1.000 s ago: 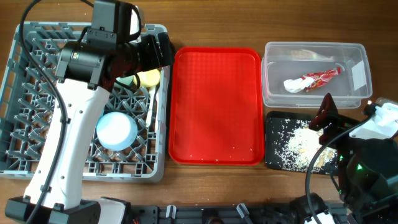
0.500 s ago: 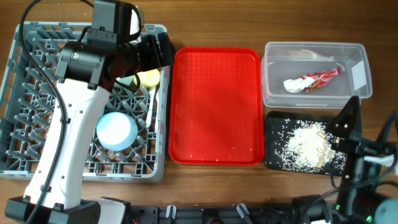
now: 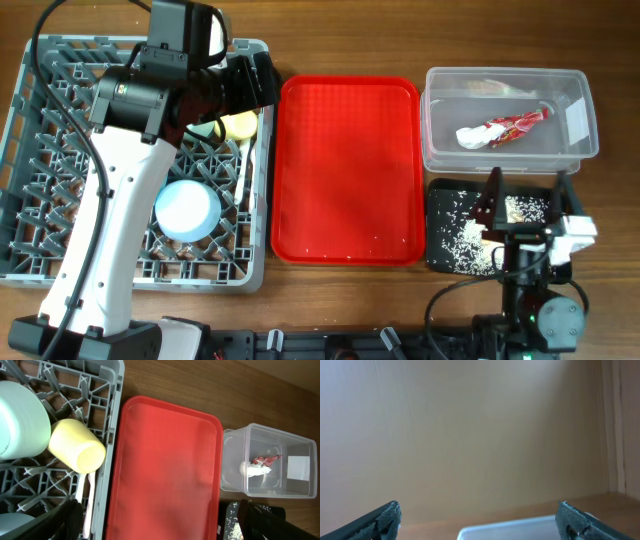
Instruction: Sort waste into correct bins and load items into the dishwasher rack
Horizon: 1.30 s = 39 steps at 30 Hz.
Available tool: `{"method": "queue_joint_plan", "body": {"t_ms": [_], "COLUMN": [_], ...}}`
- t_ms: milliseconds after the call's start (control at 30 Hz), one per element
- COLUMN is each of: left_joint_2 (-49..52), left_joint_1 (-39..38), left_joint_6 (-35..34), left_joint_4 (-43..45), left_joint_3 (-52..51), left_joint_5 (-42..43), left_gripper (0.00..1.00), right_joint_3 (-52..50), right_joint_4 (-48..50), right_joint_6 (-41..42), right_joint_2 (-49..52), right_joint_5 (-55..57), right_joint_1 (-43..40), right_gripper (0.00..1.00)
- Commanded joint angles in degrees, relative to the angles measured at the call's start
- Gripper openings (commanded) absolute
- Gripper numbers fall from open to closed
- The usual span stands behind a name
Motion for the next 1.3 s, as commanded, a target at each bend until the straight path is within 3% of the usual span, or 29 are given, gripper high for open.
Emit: {"method": "queue_joint_plan", "body": {"t_ms": [0, 233, 500, 1267], "left_joint_2": [0.0, 0.0, 0.0, 0.0], "left_joint_1": [0.0, 0.0, 0.0, 0.0], "left_joint_6": [-0.6, -0.6, -0.6, -0.6], "left_joint_4": [0.1, 0.1, 0.1, 0.1], "left_joint_3": [0.7, 0.7, 0.7, 0.7], "left_joint_5": [-0.7, -0.7, -0.7, -0.7], "left_gripper": [1.0, 1.0, 1.0, 1.0], "right_joint_3": [-3.0, -7.3, -7.3, -7.3], "right_joint_4": [0.3, -3.0, -10.3, -10.3], "right_joint_6": [-1.1, -1.3, -14.8, -14.7], "right_joint_2": [-1.3, -1.3, -1.3, -1.3], "right_joint_5": [-2.4, -2.4, -5.5, -5.4], "right_joint_1": [-0.4, -0.4, -0.4, -0.4], "right_gripper": [1.0, 1.0, 1.0, 1.0]}}
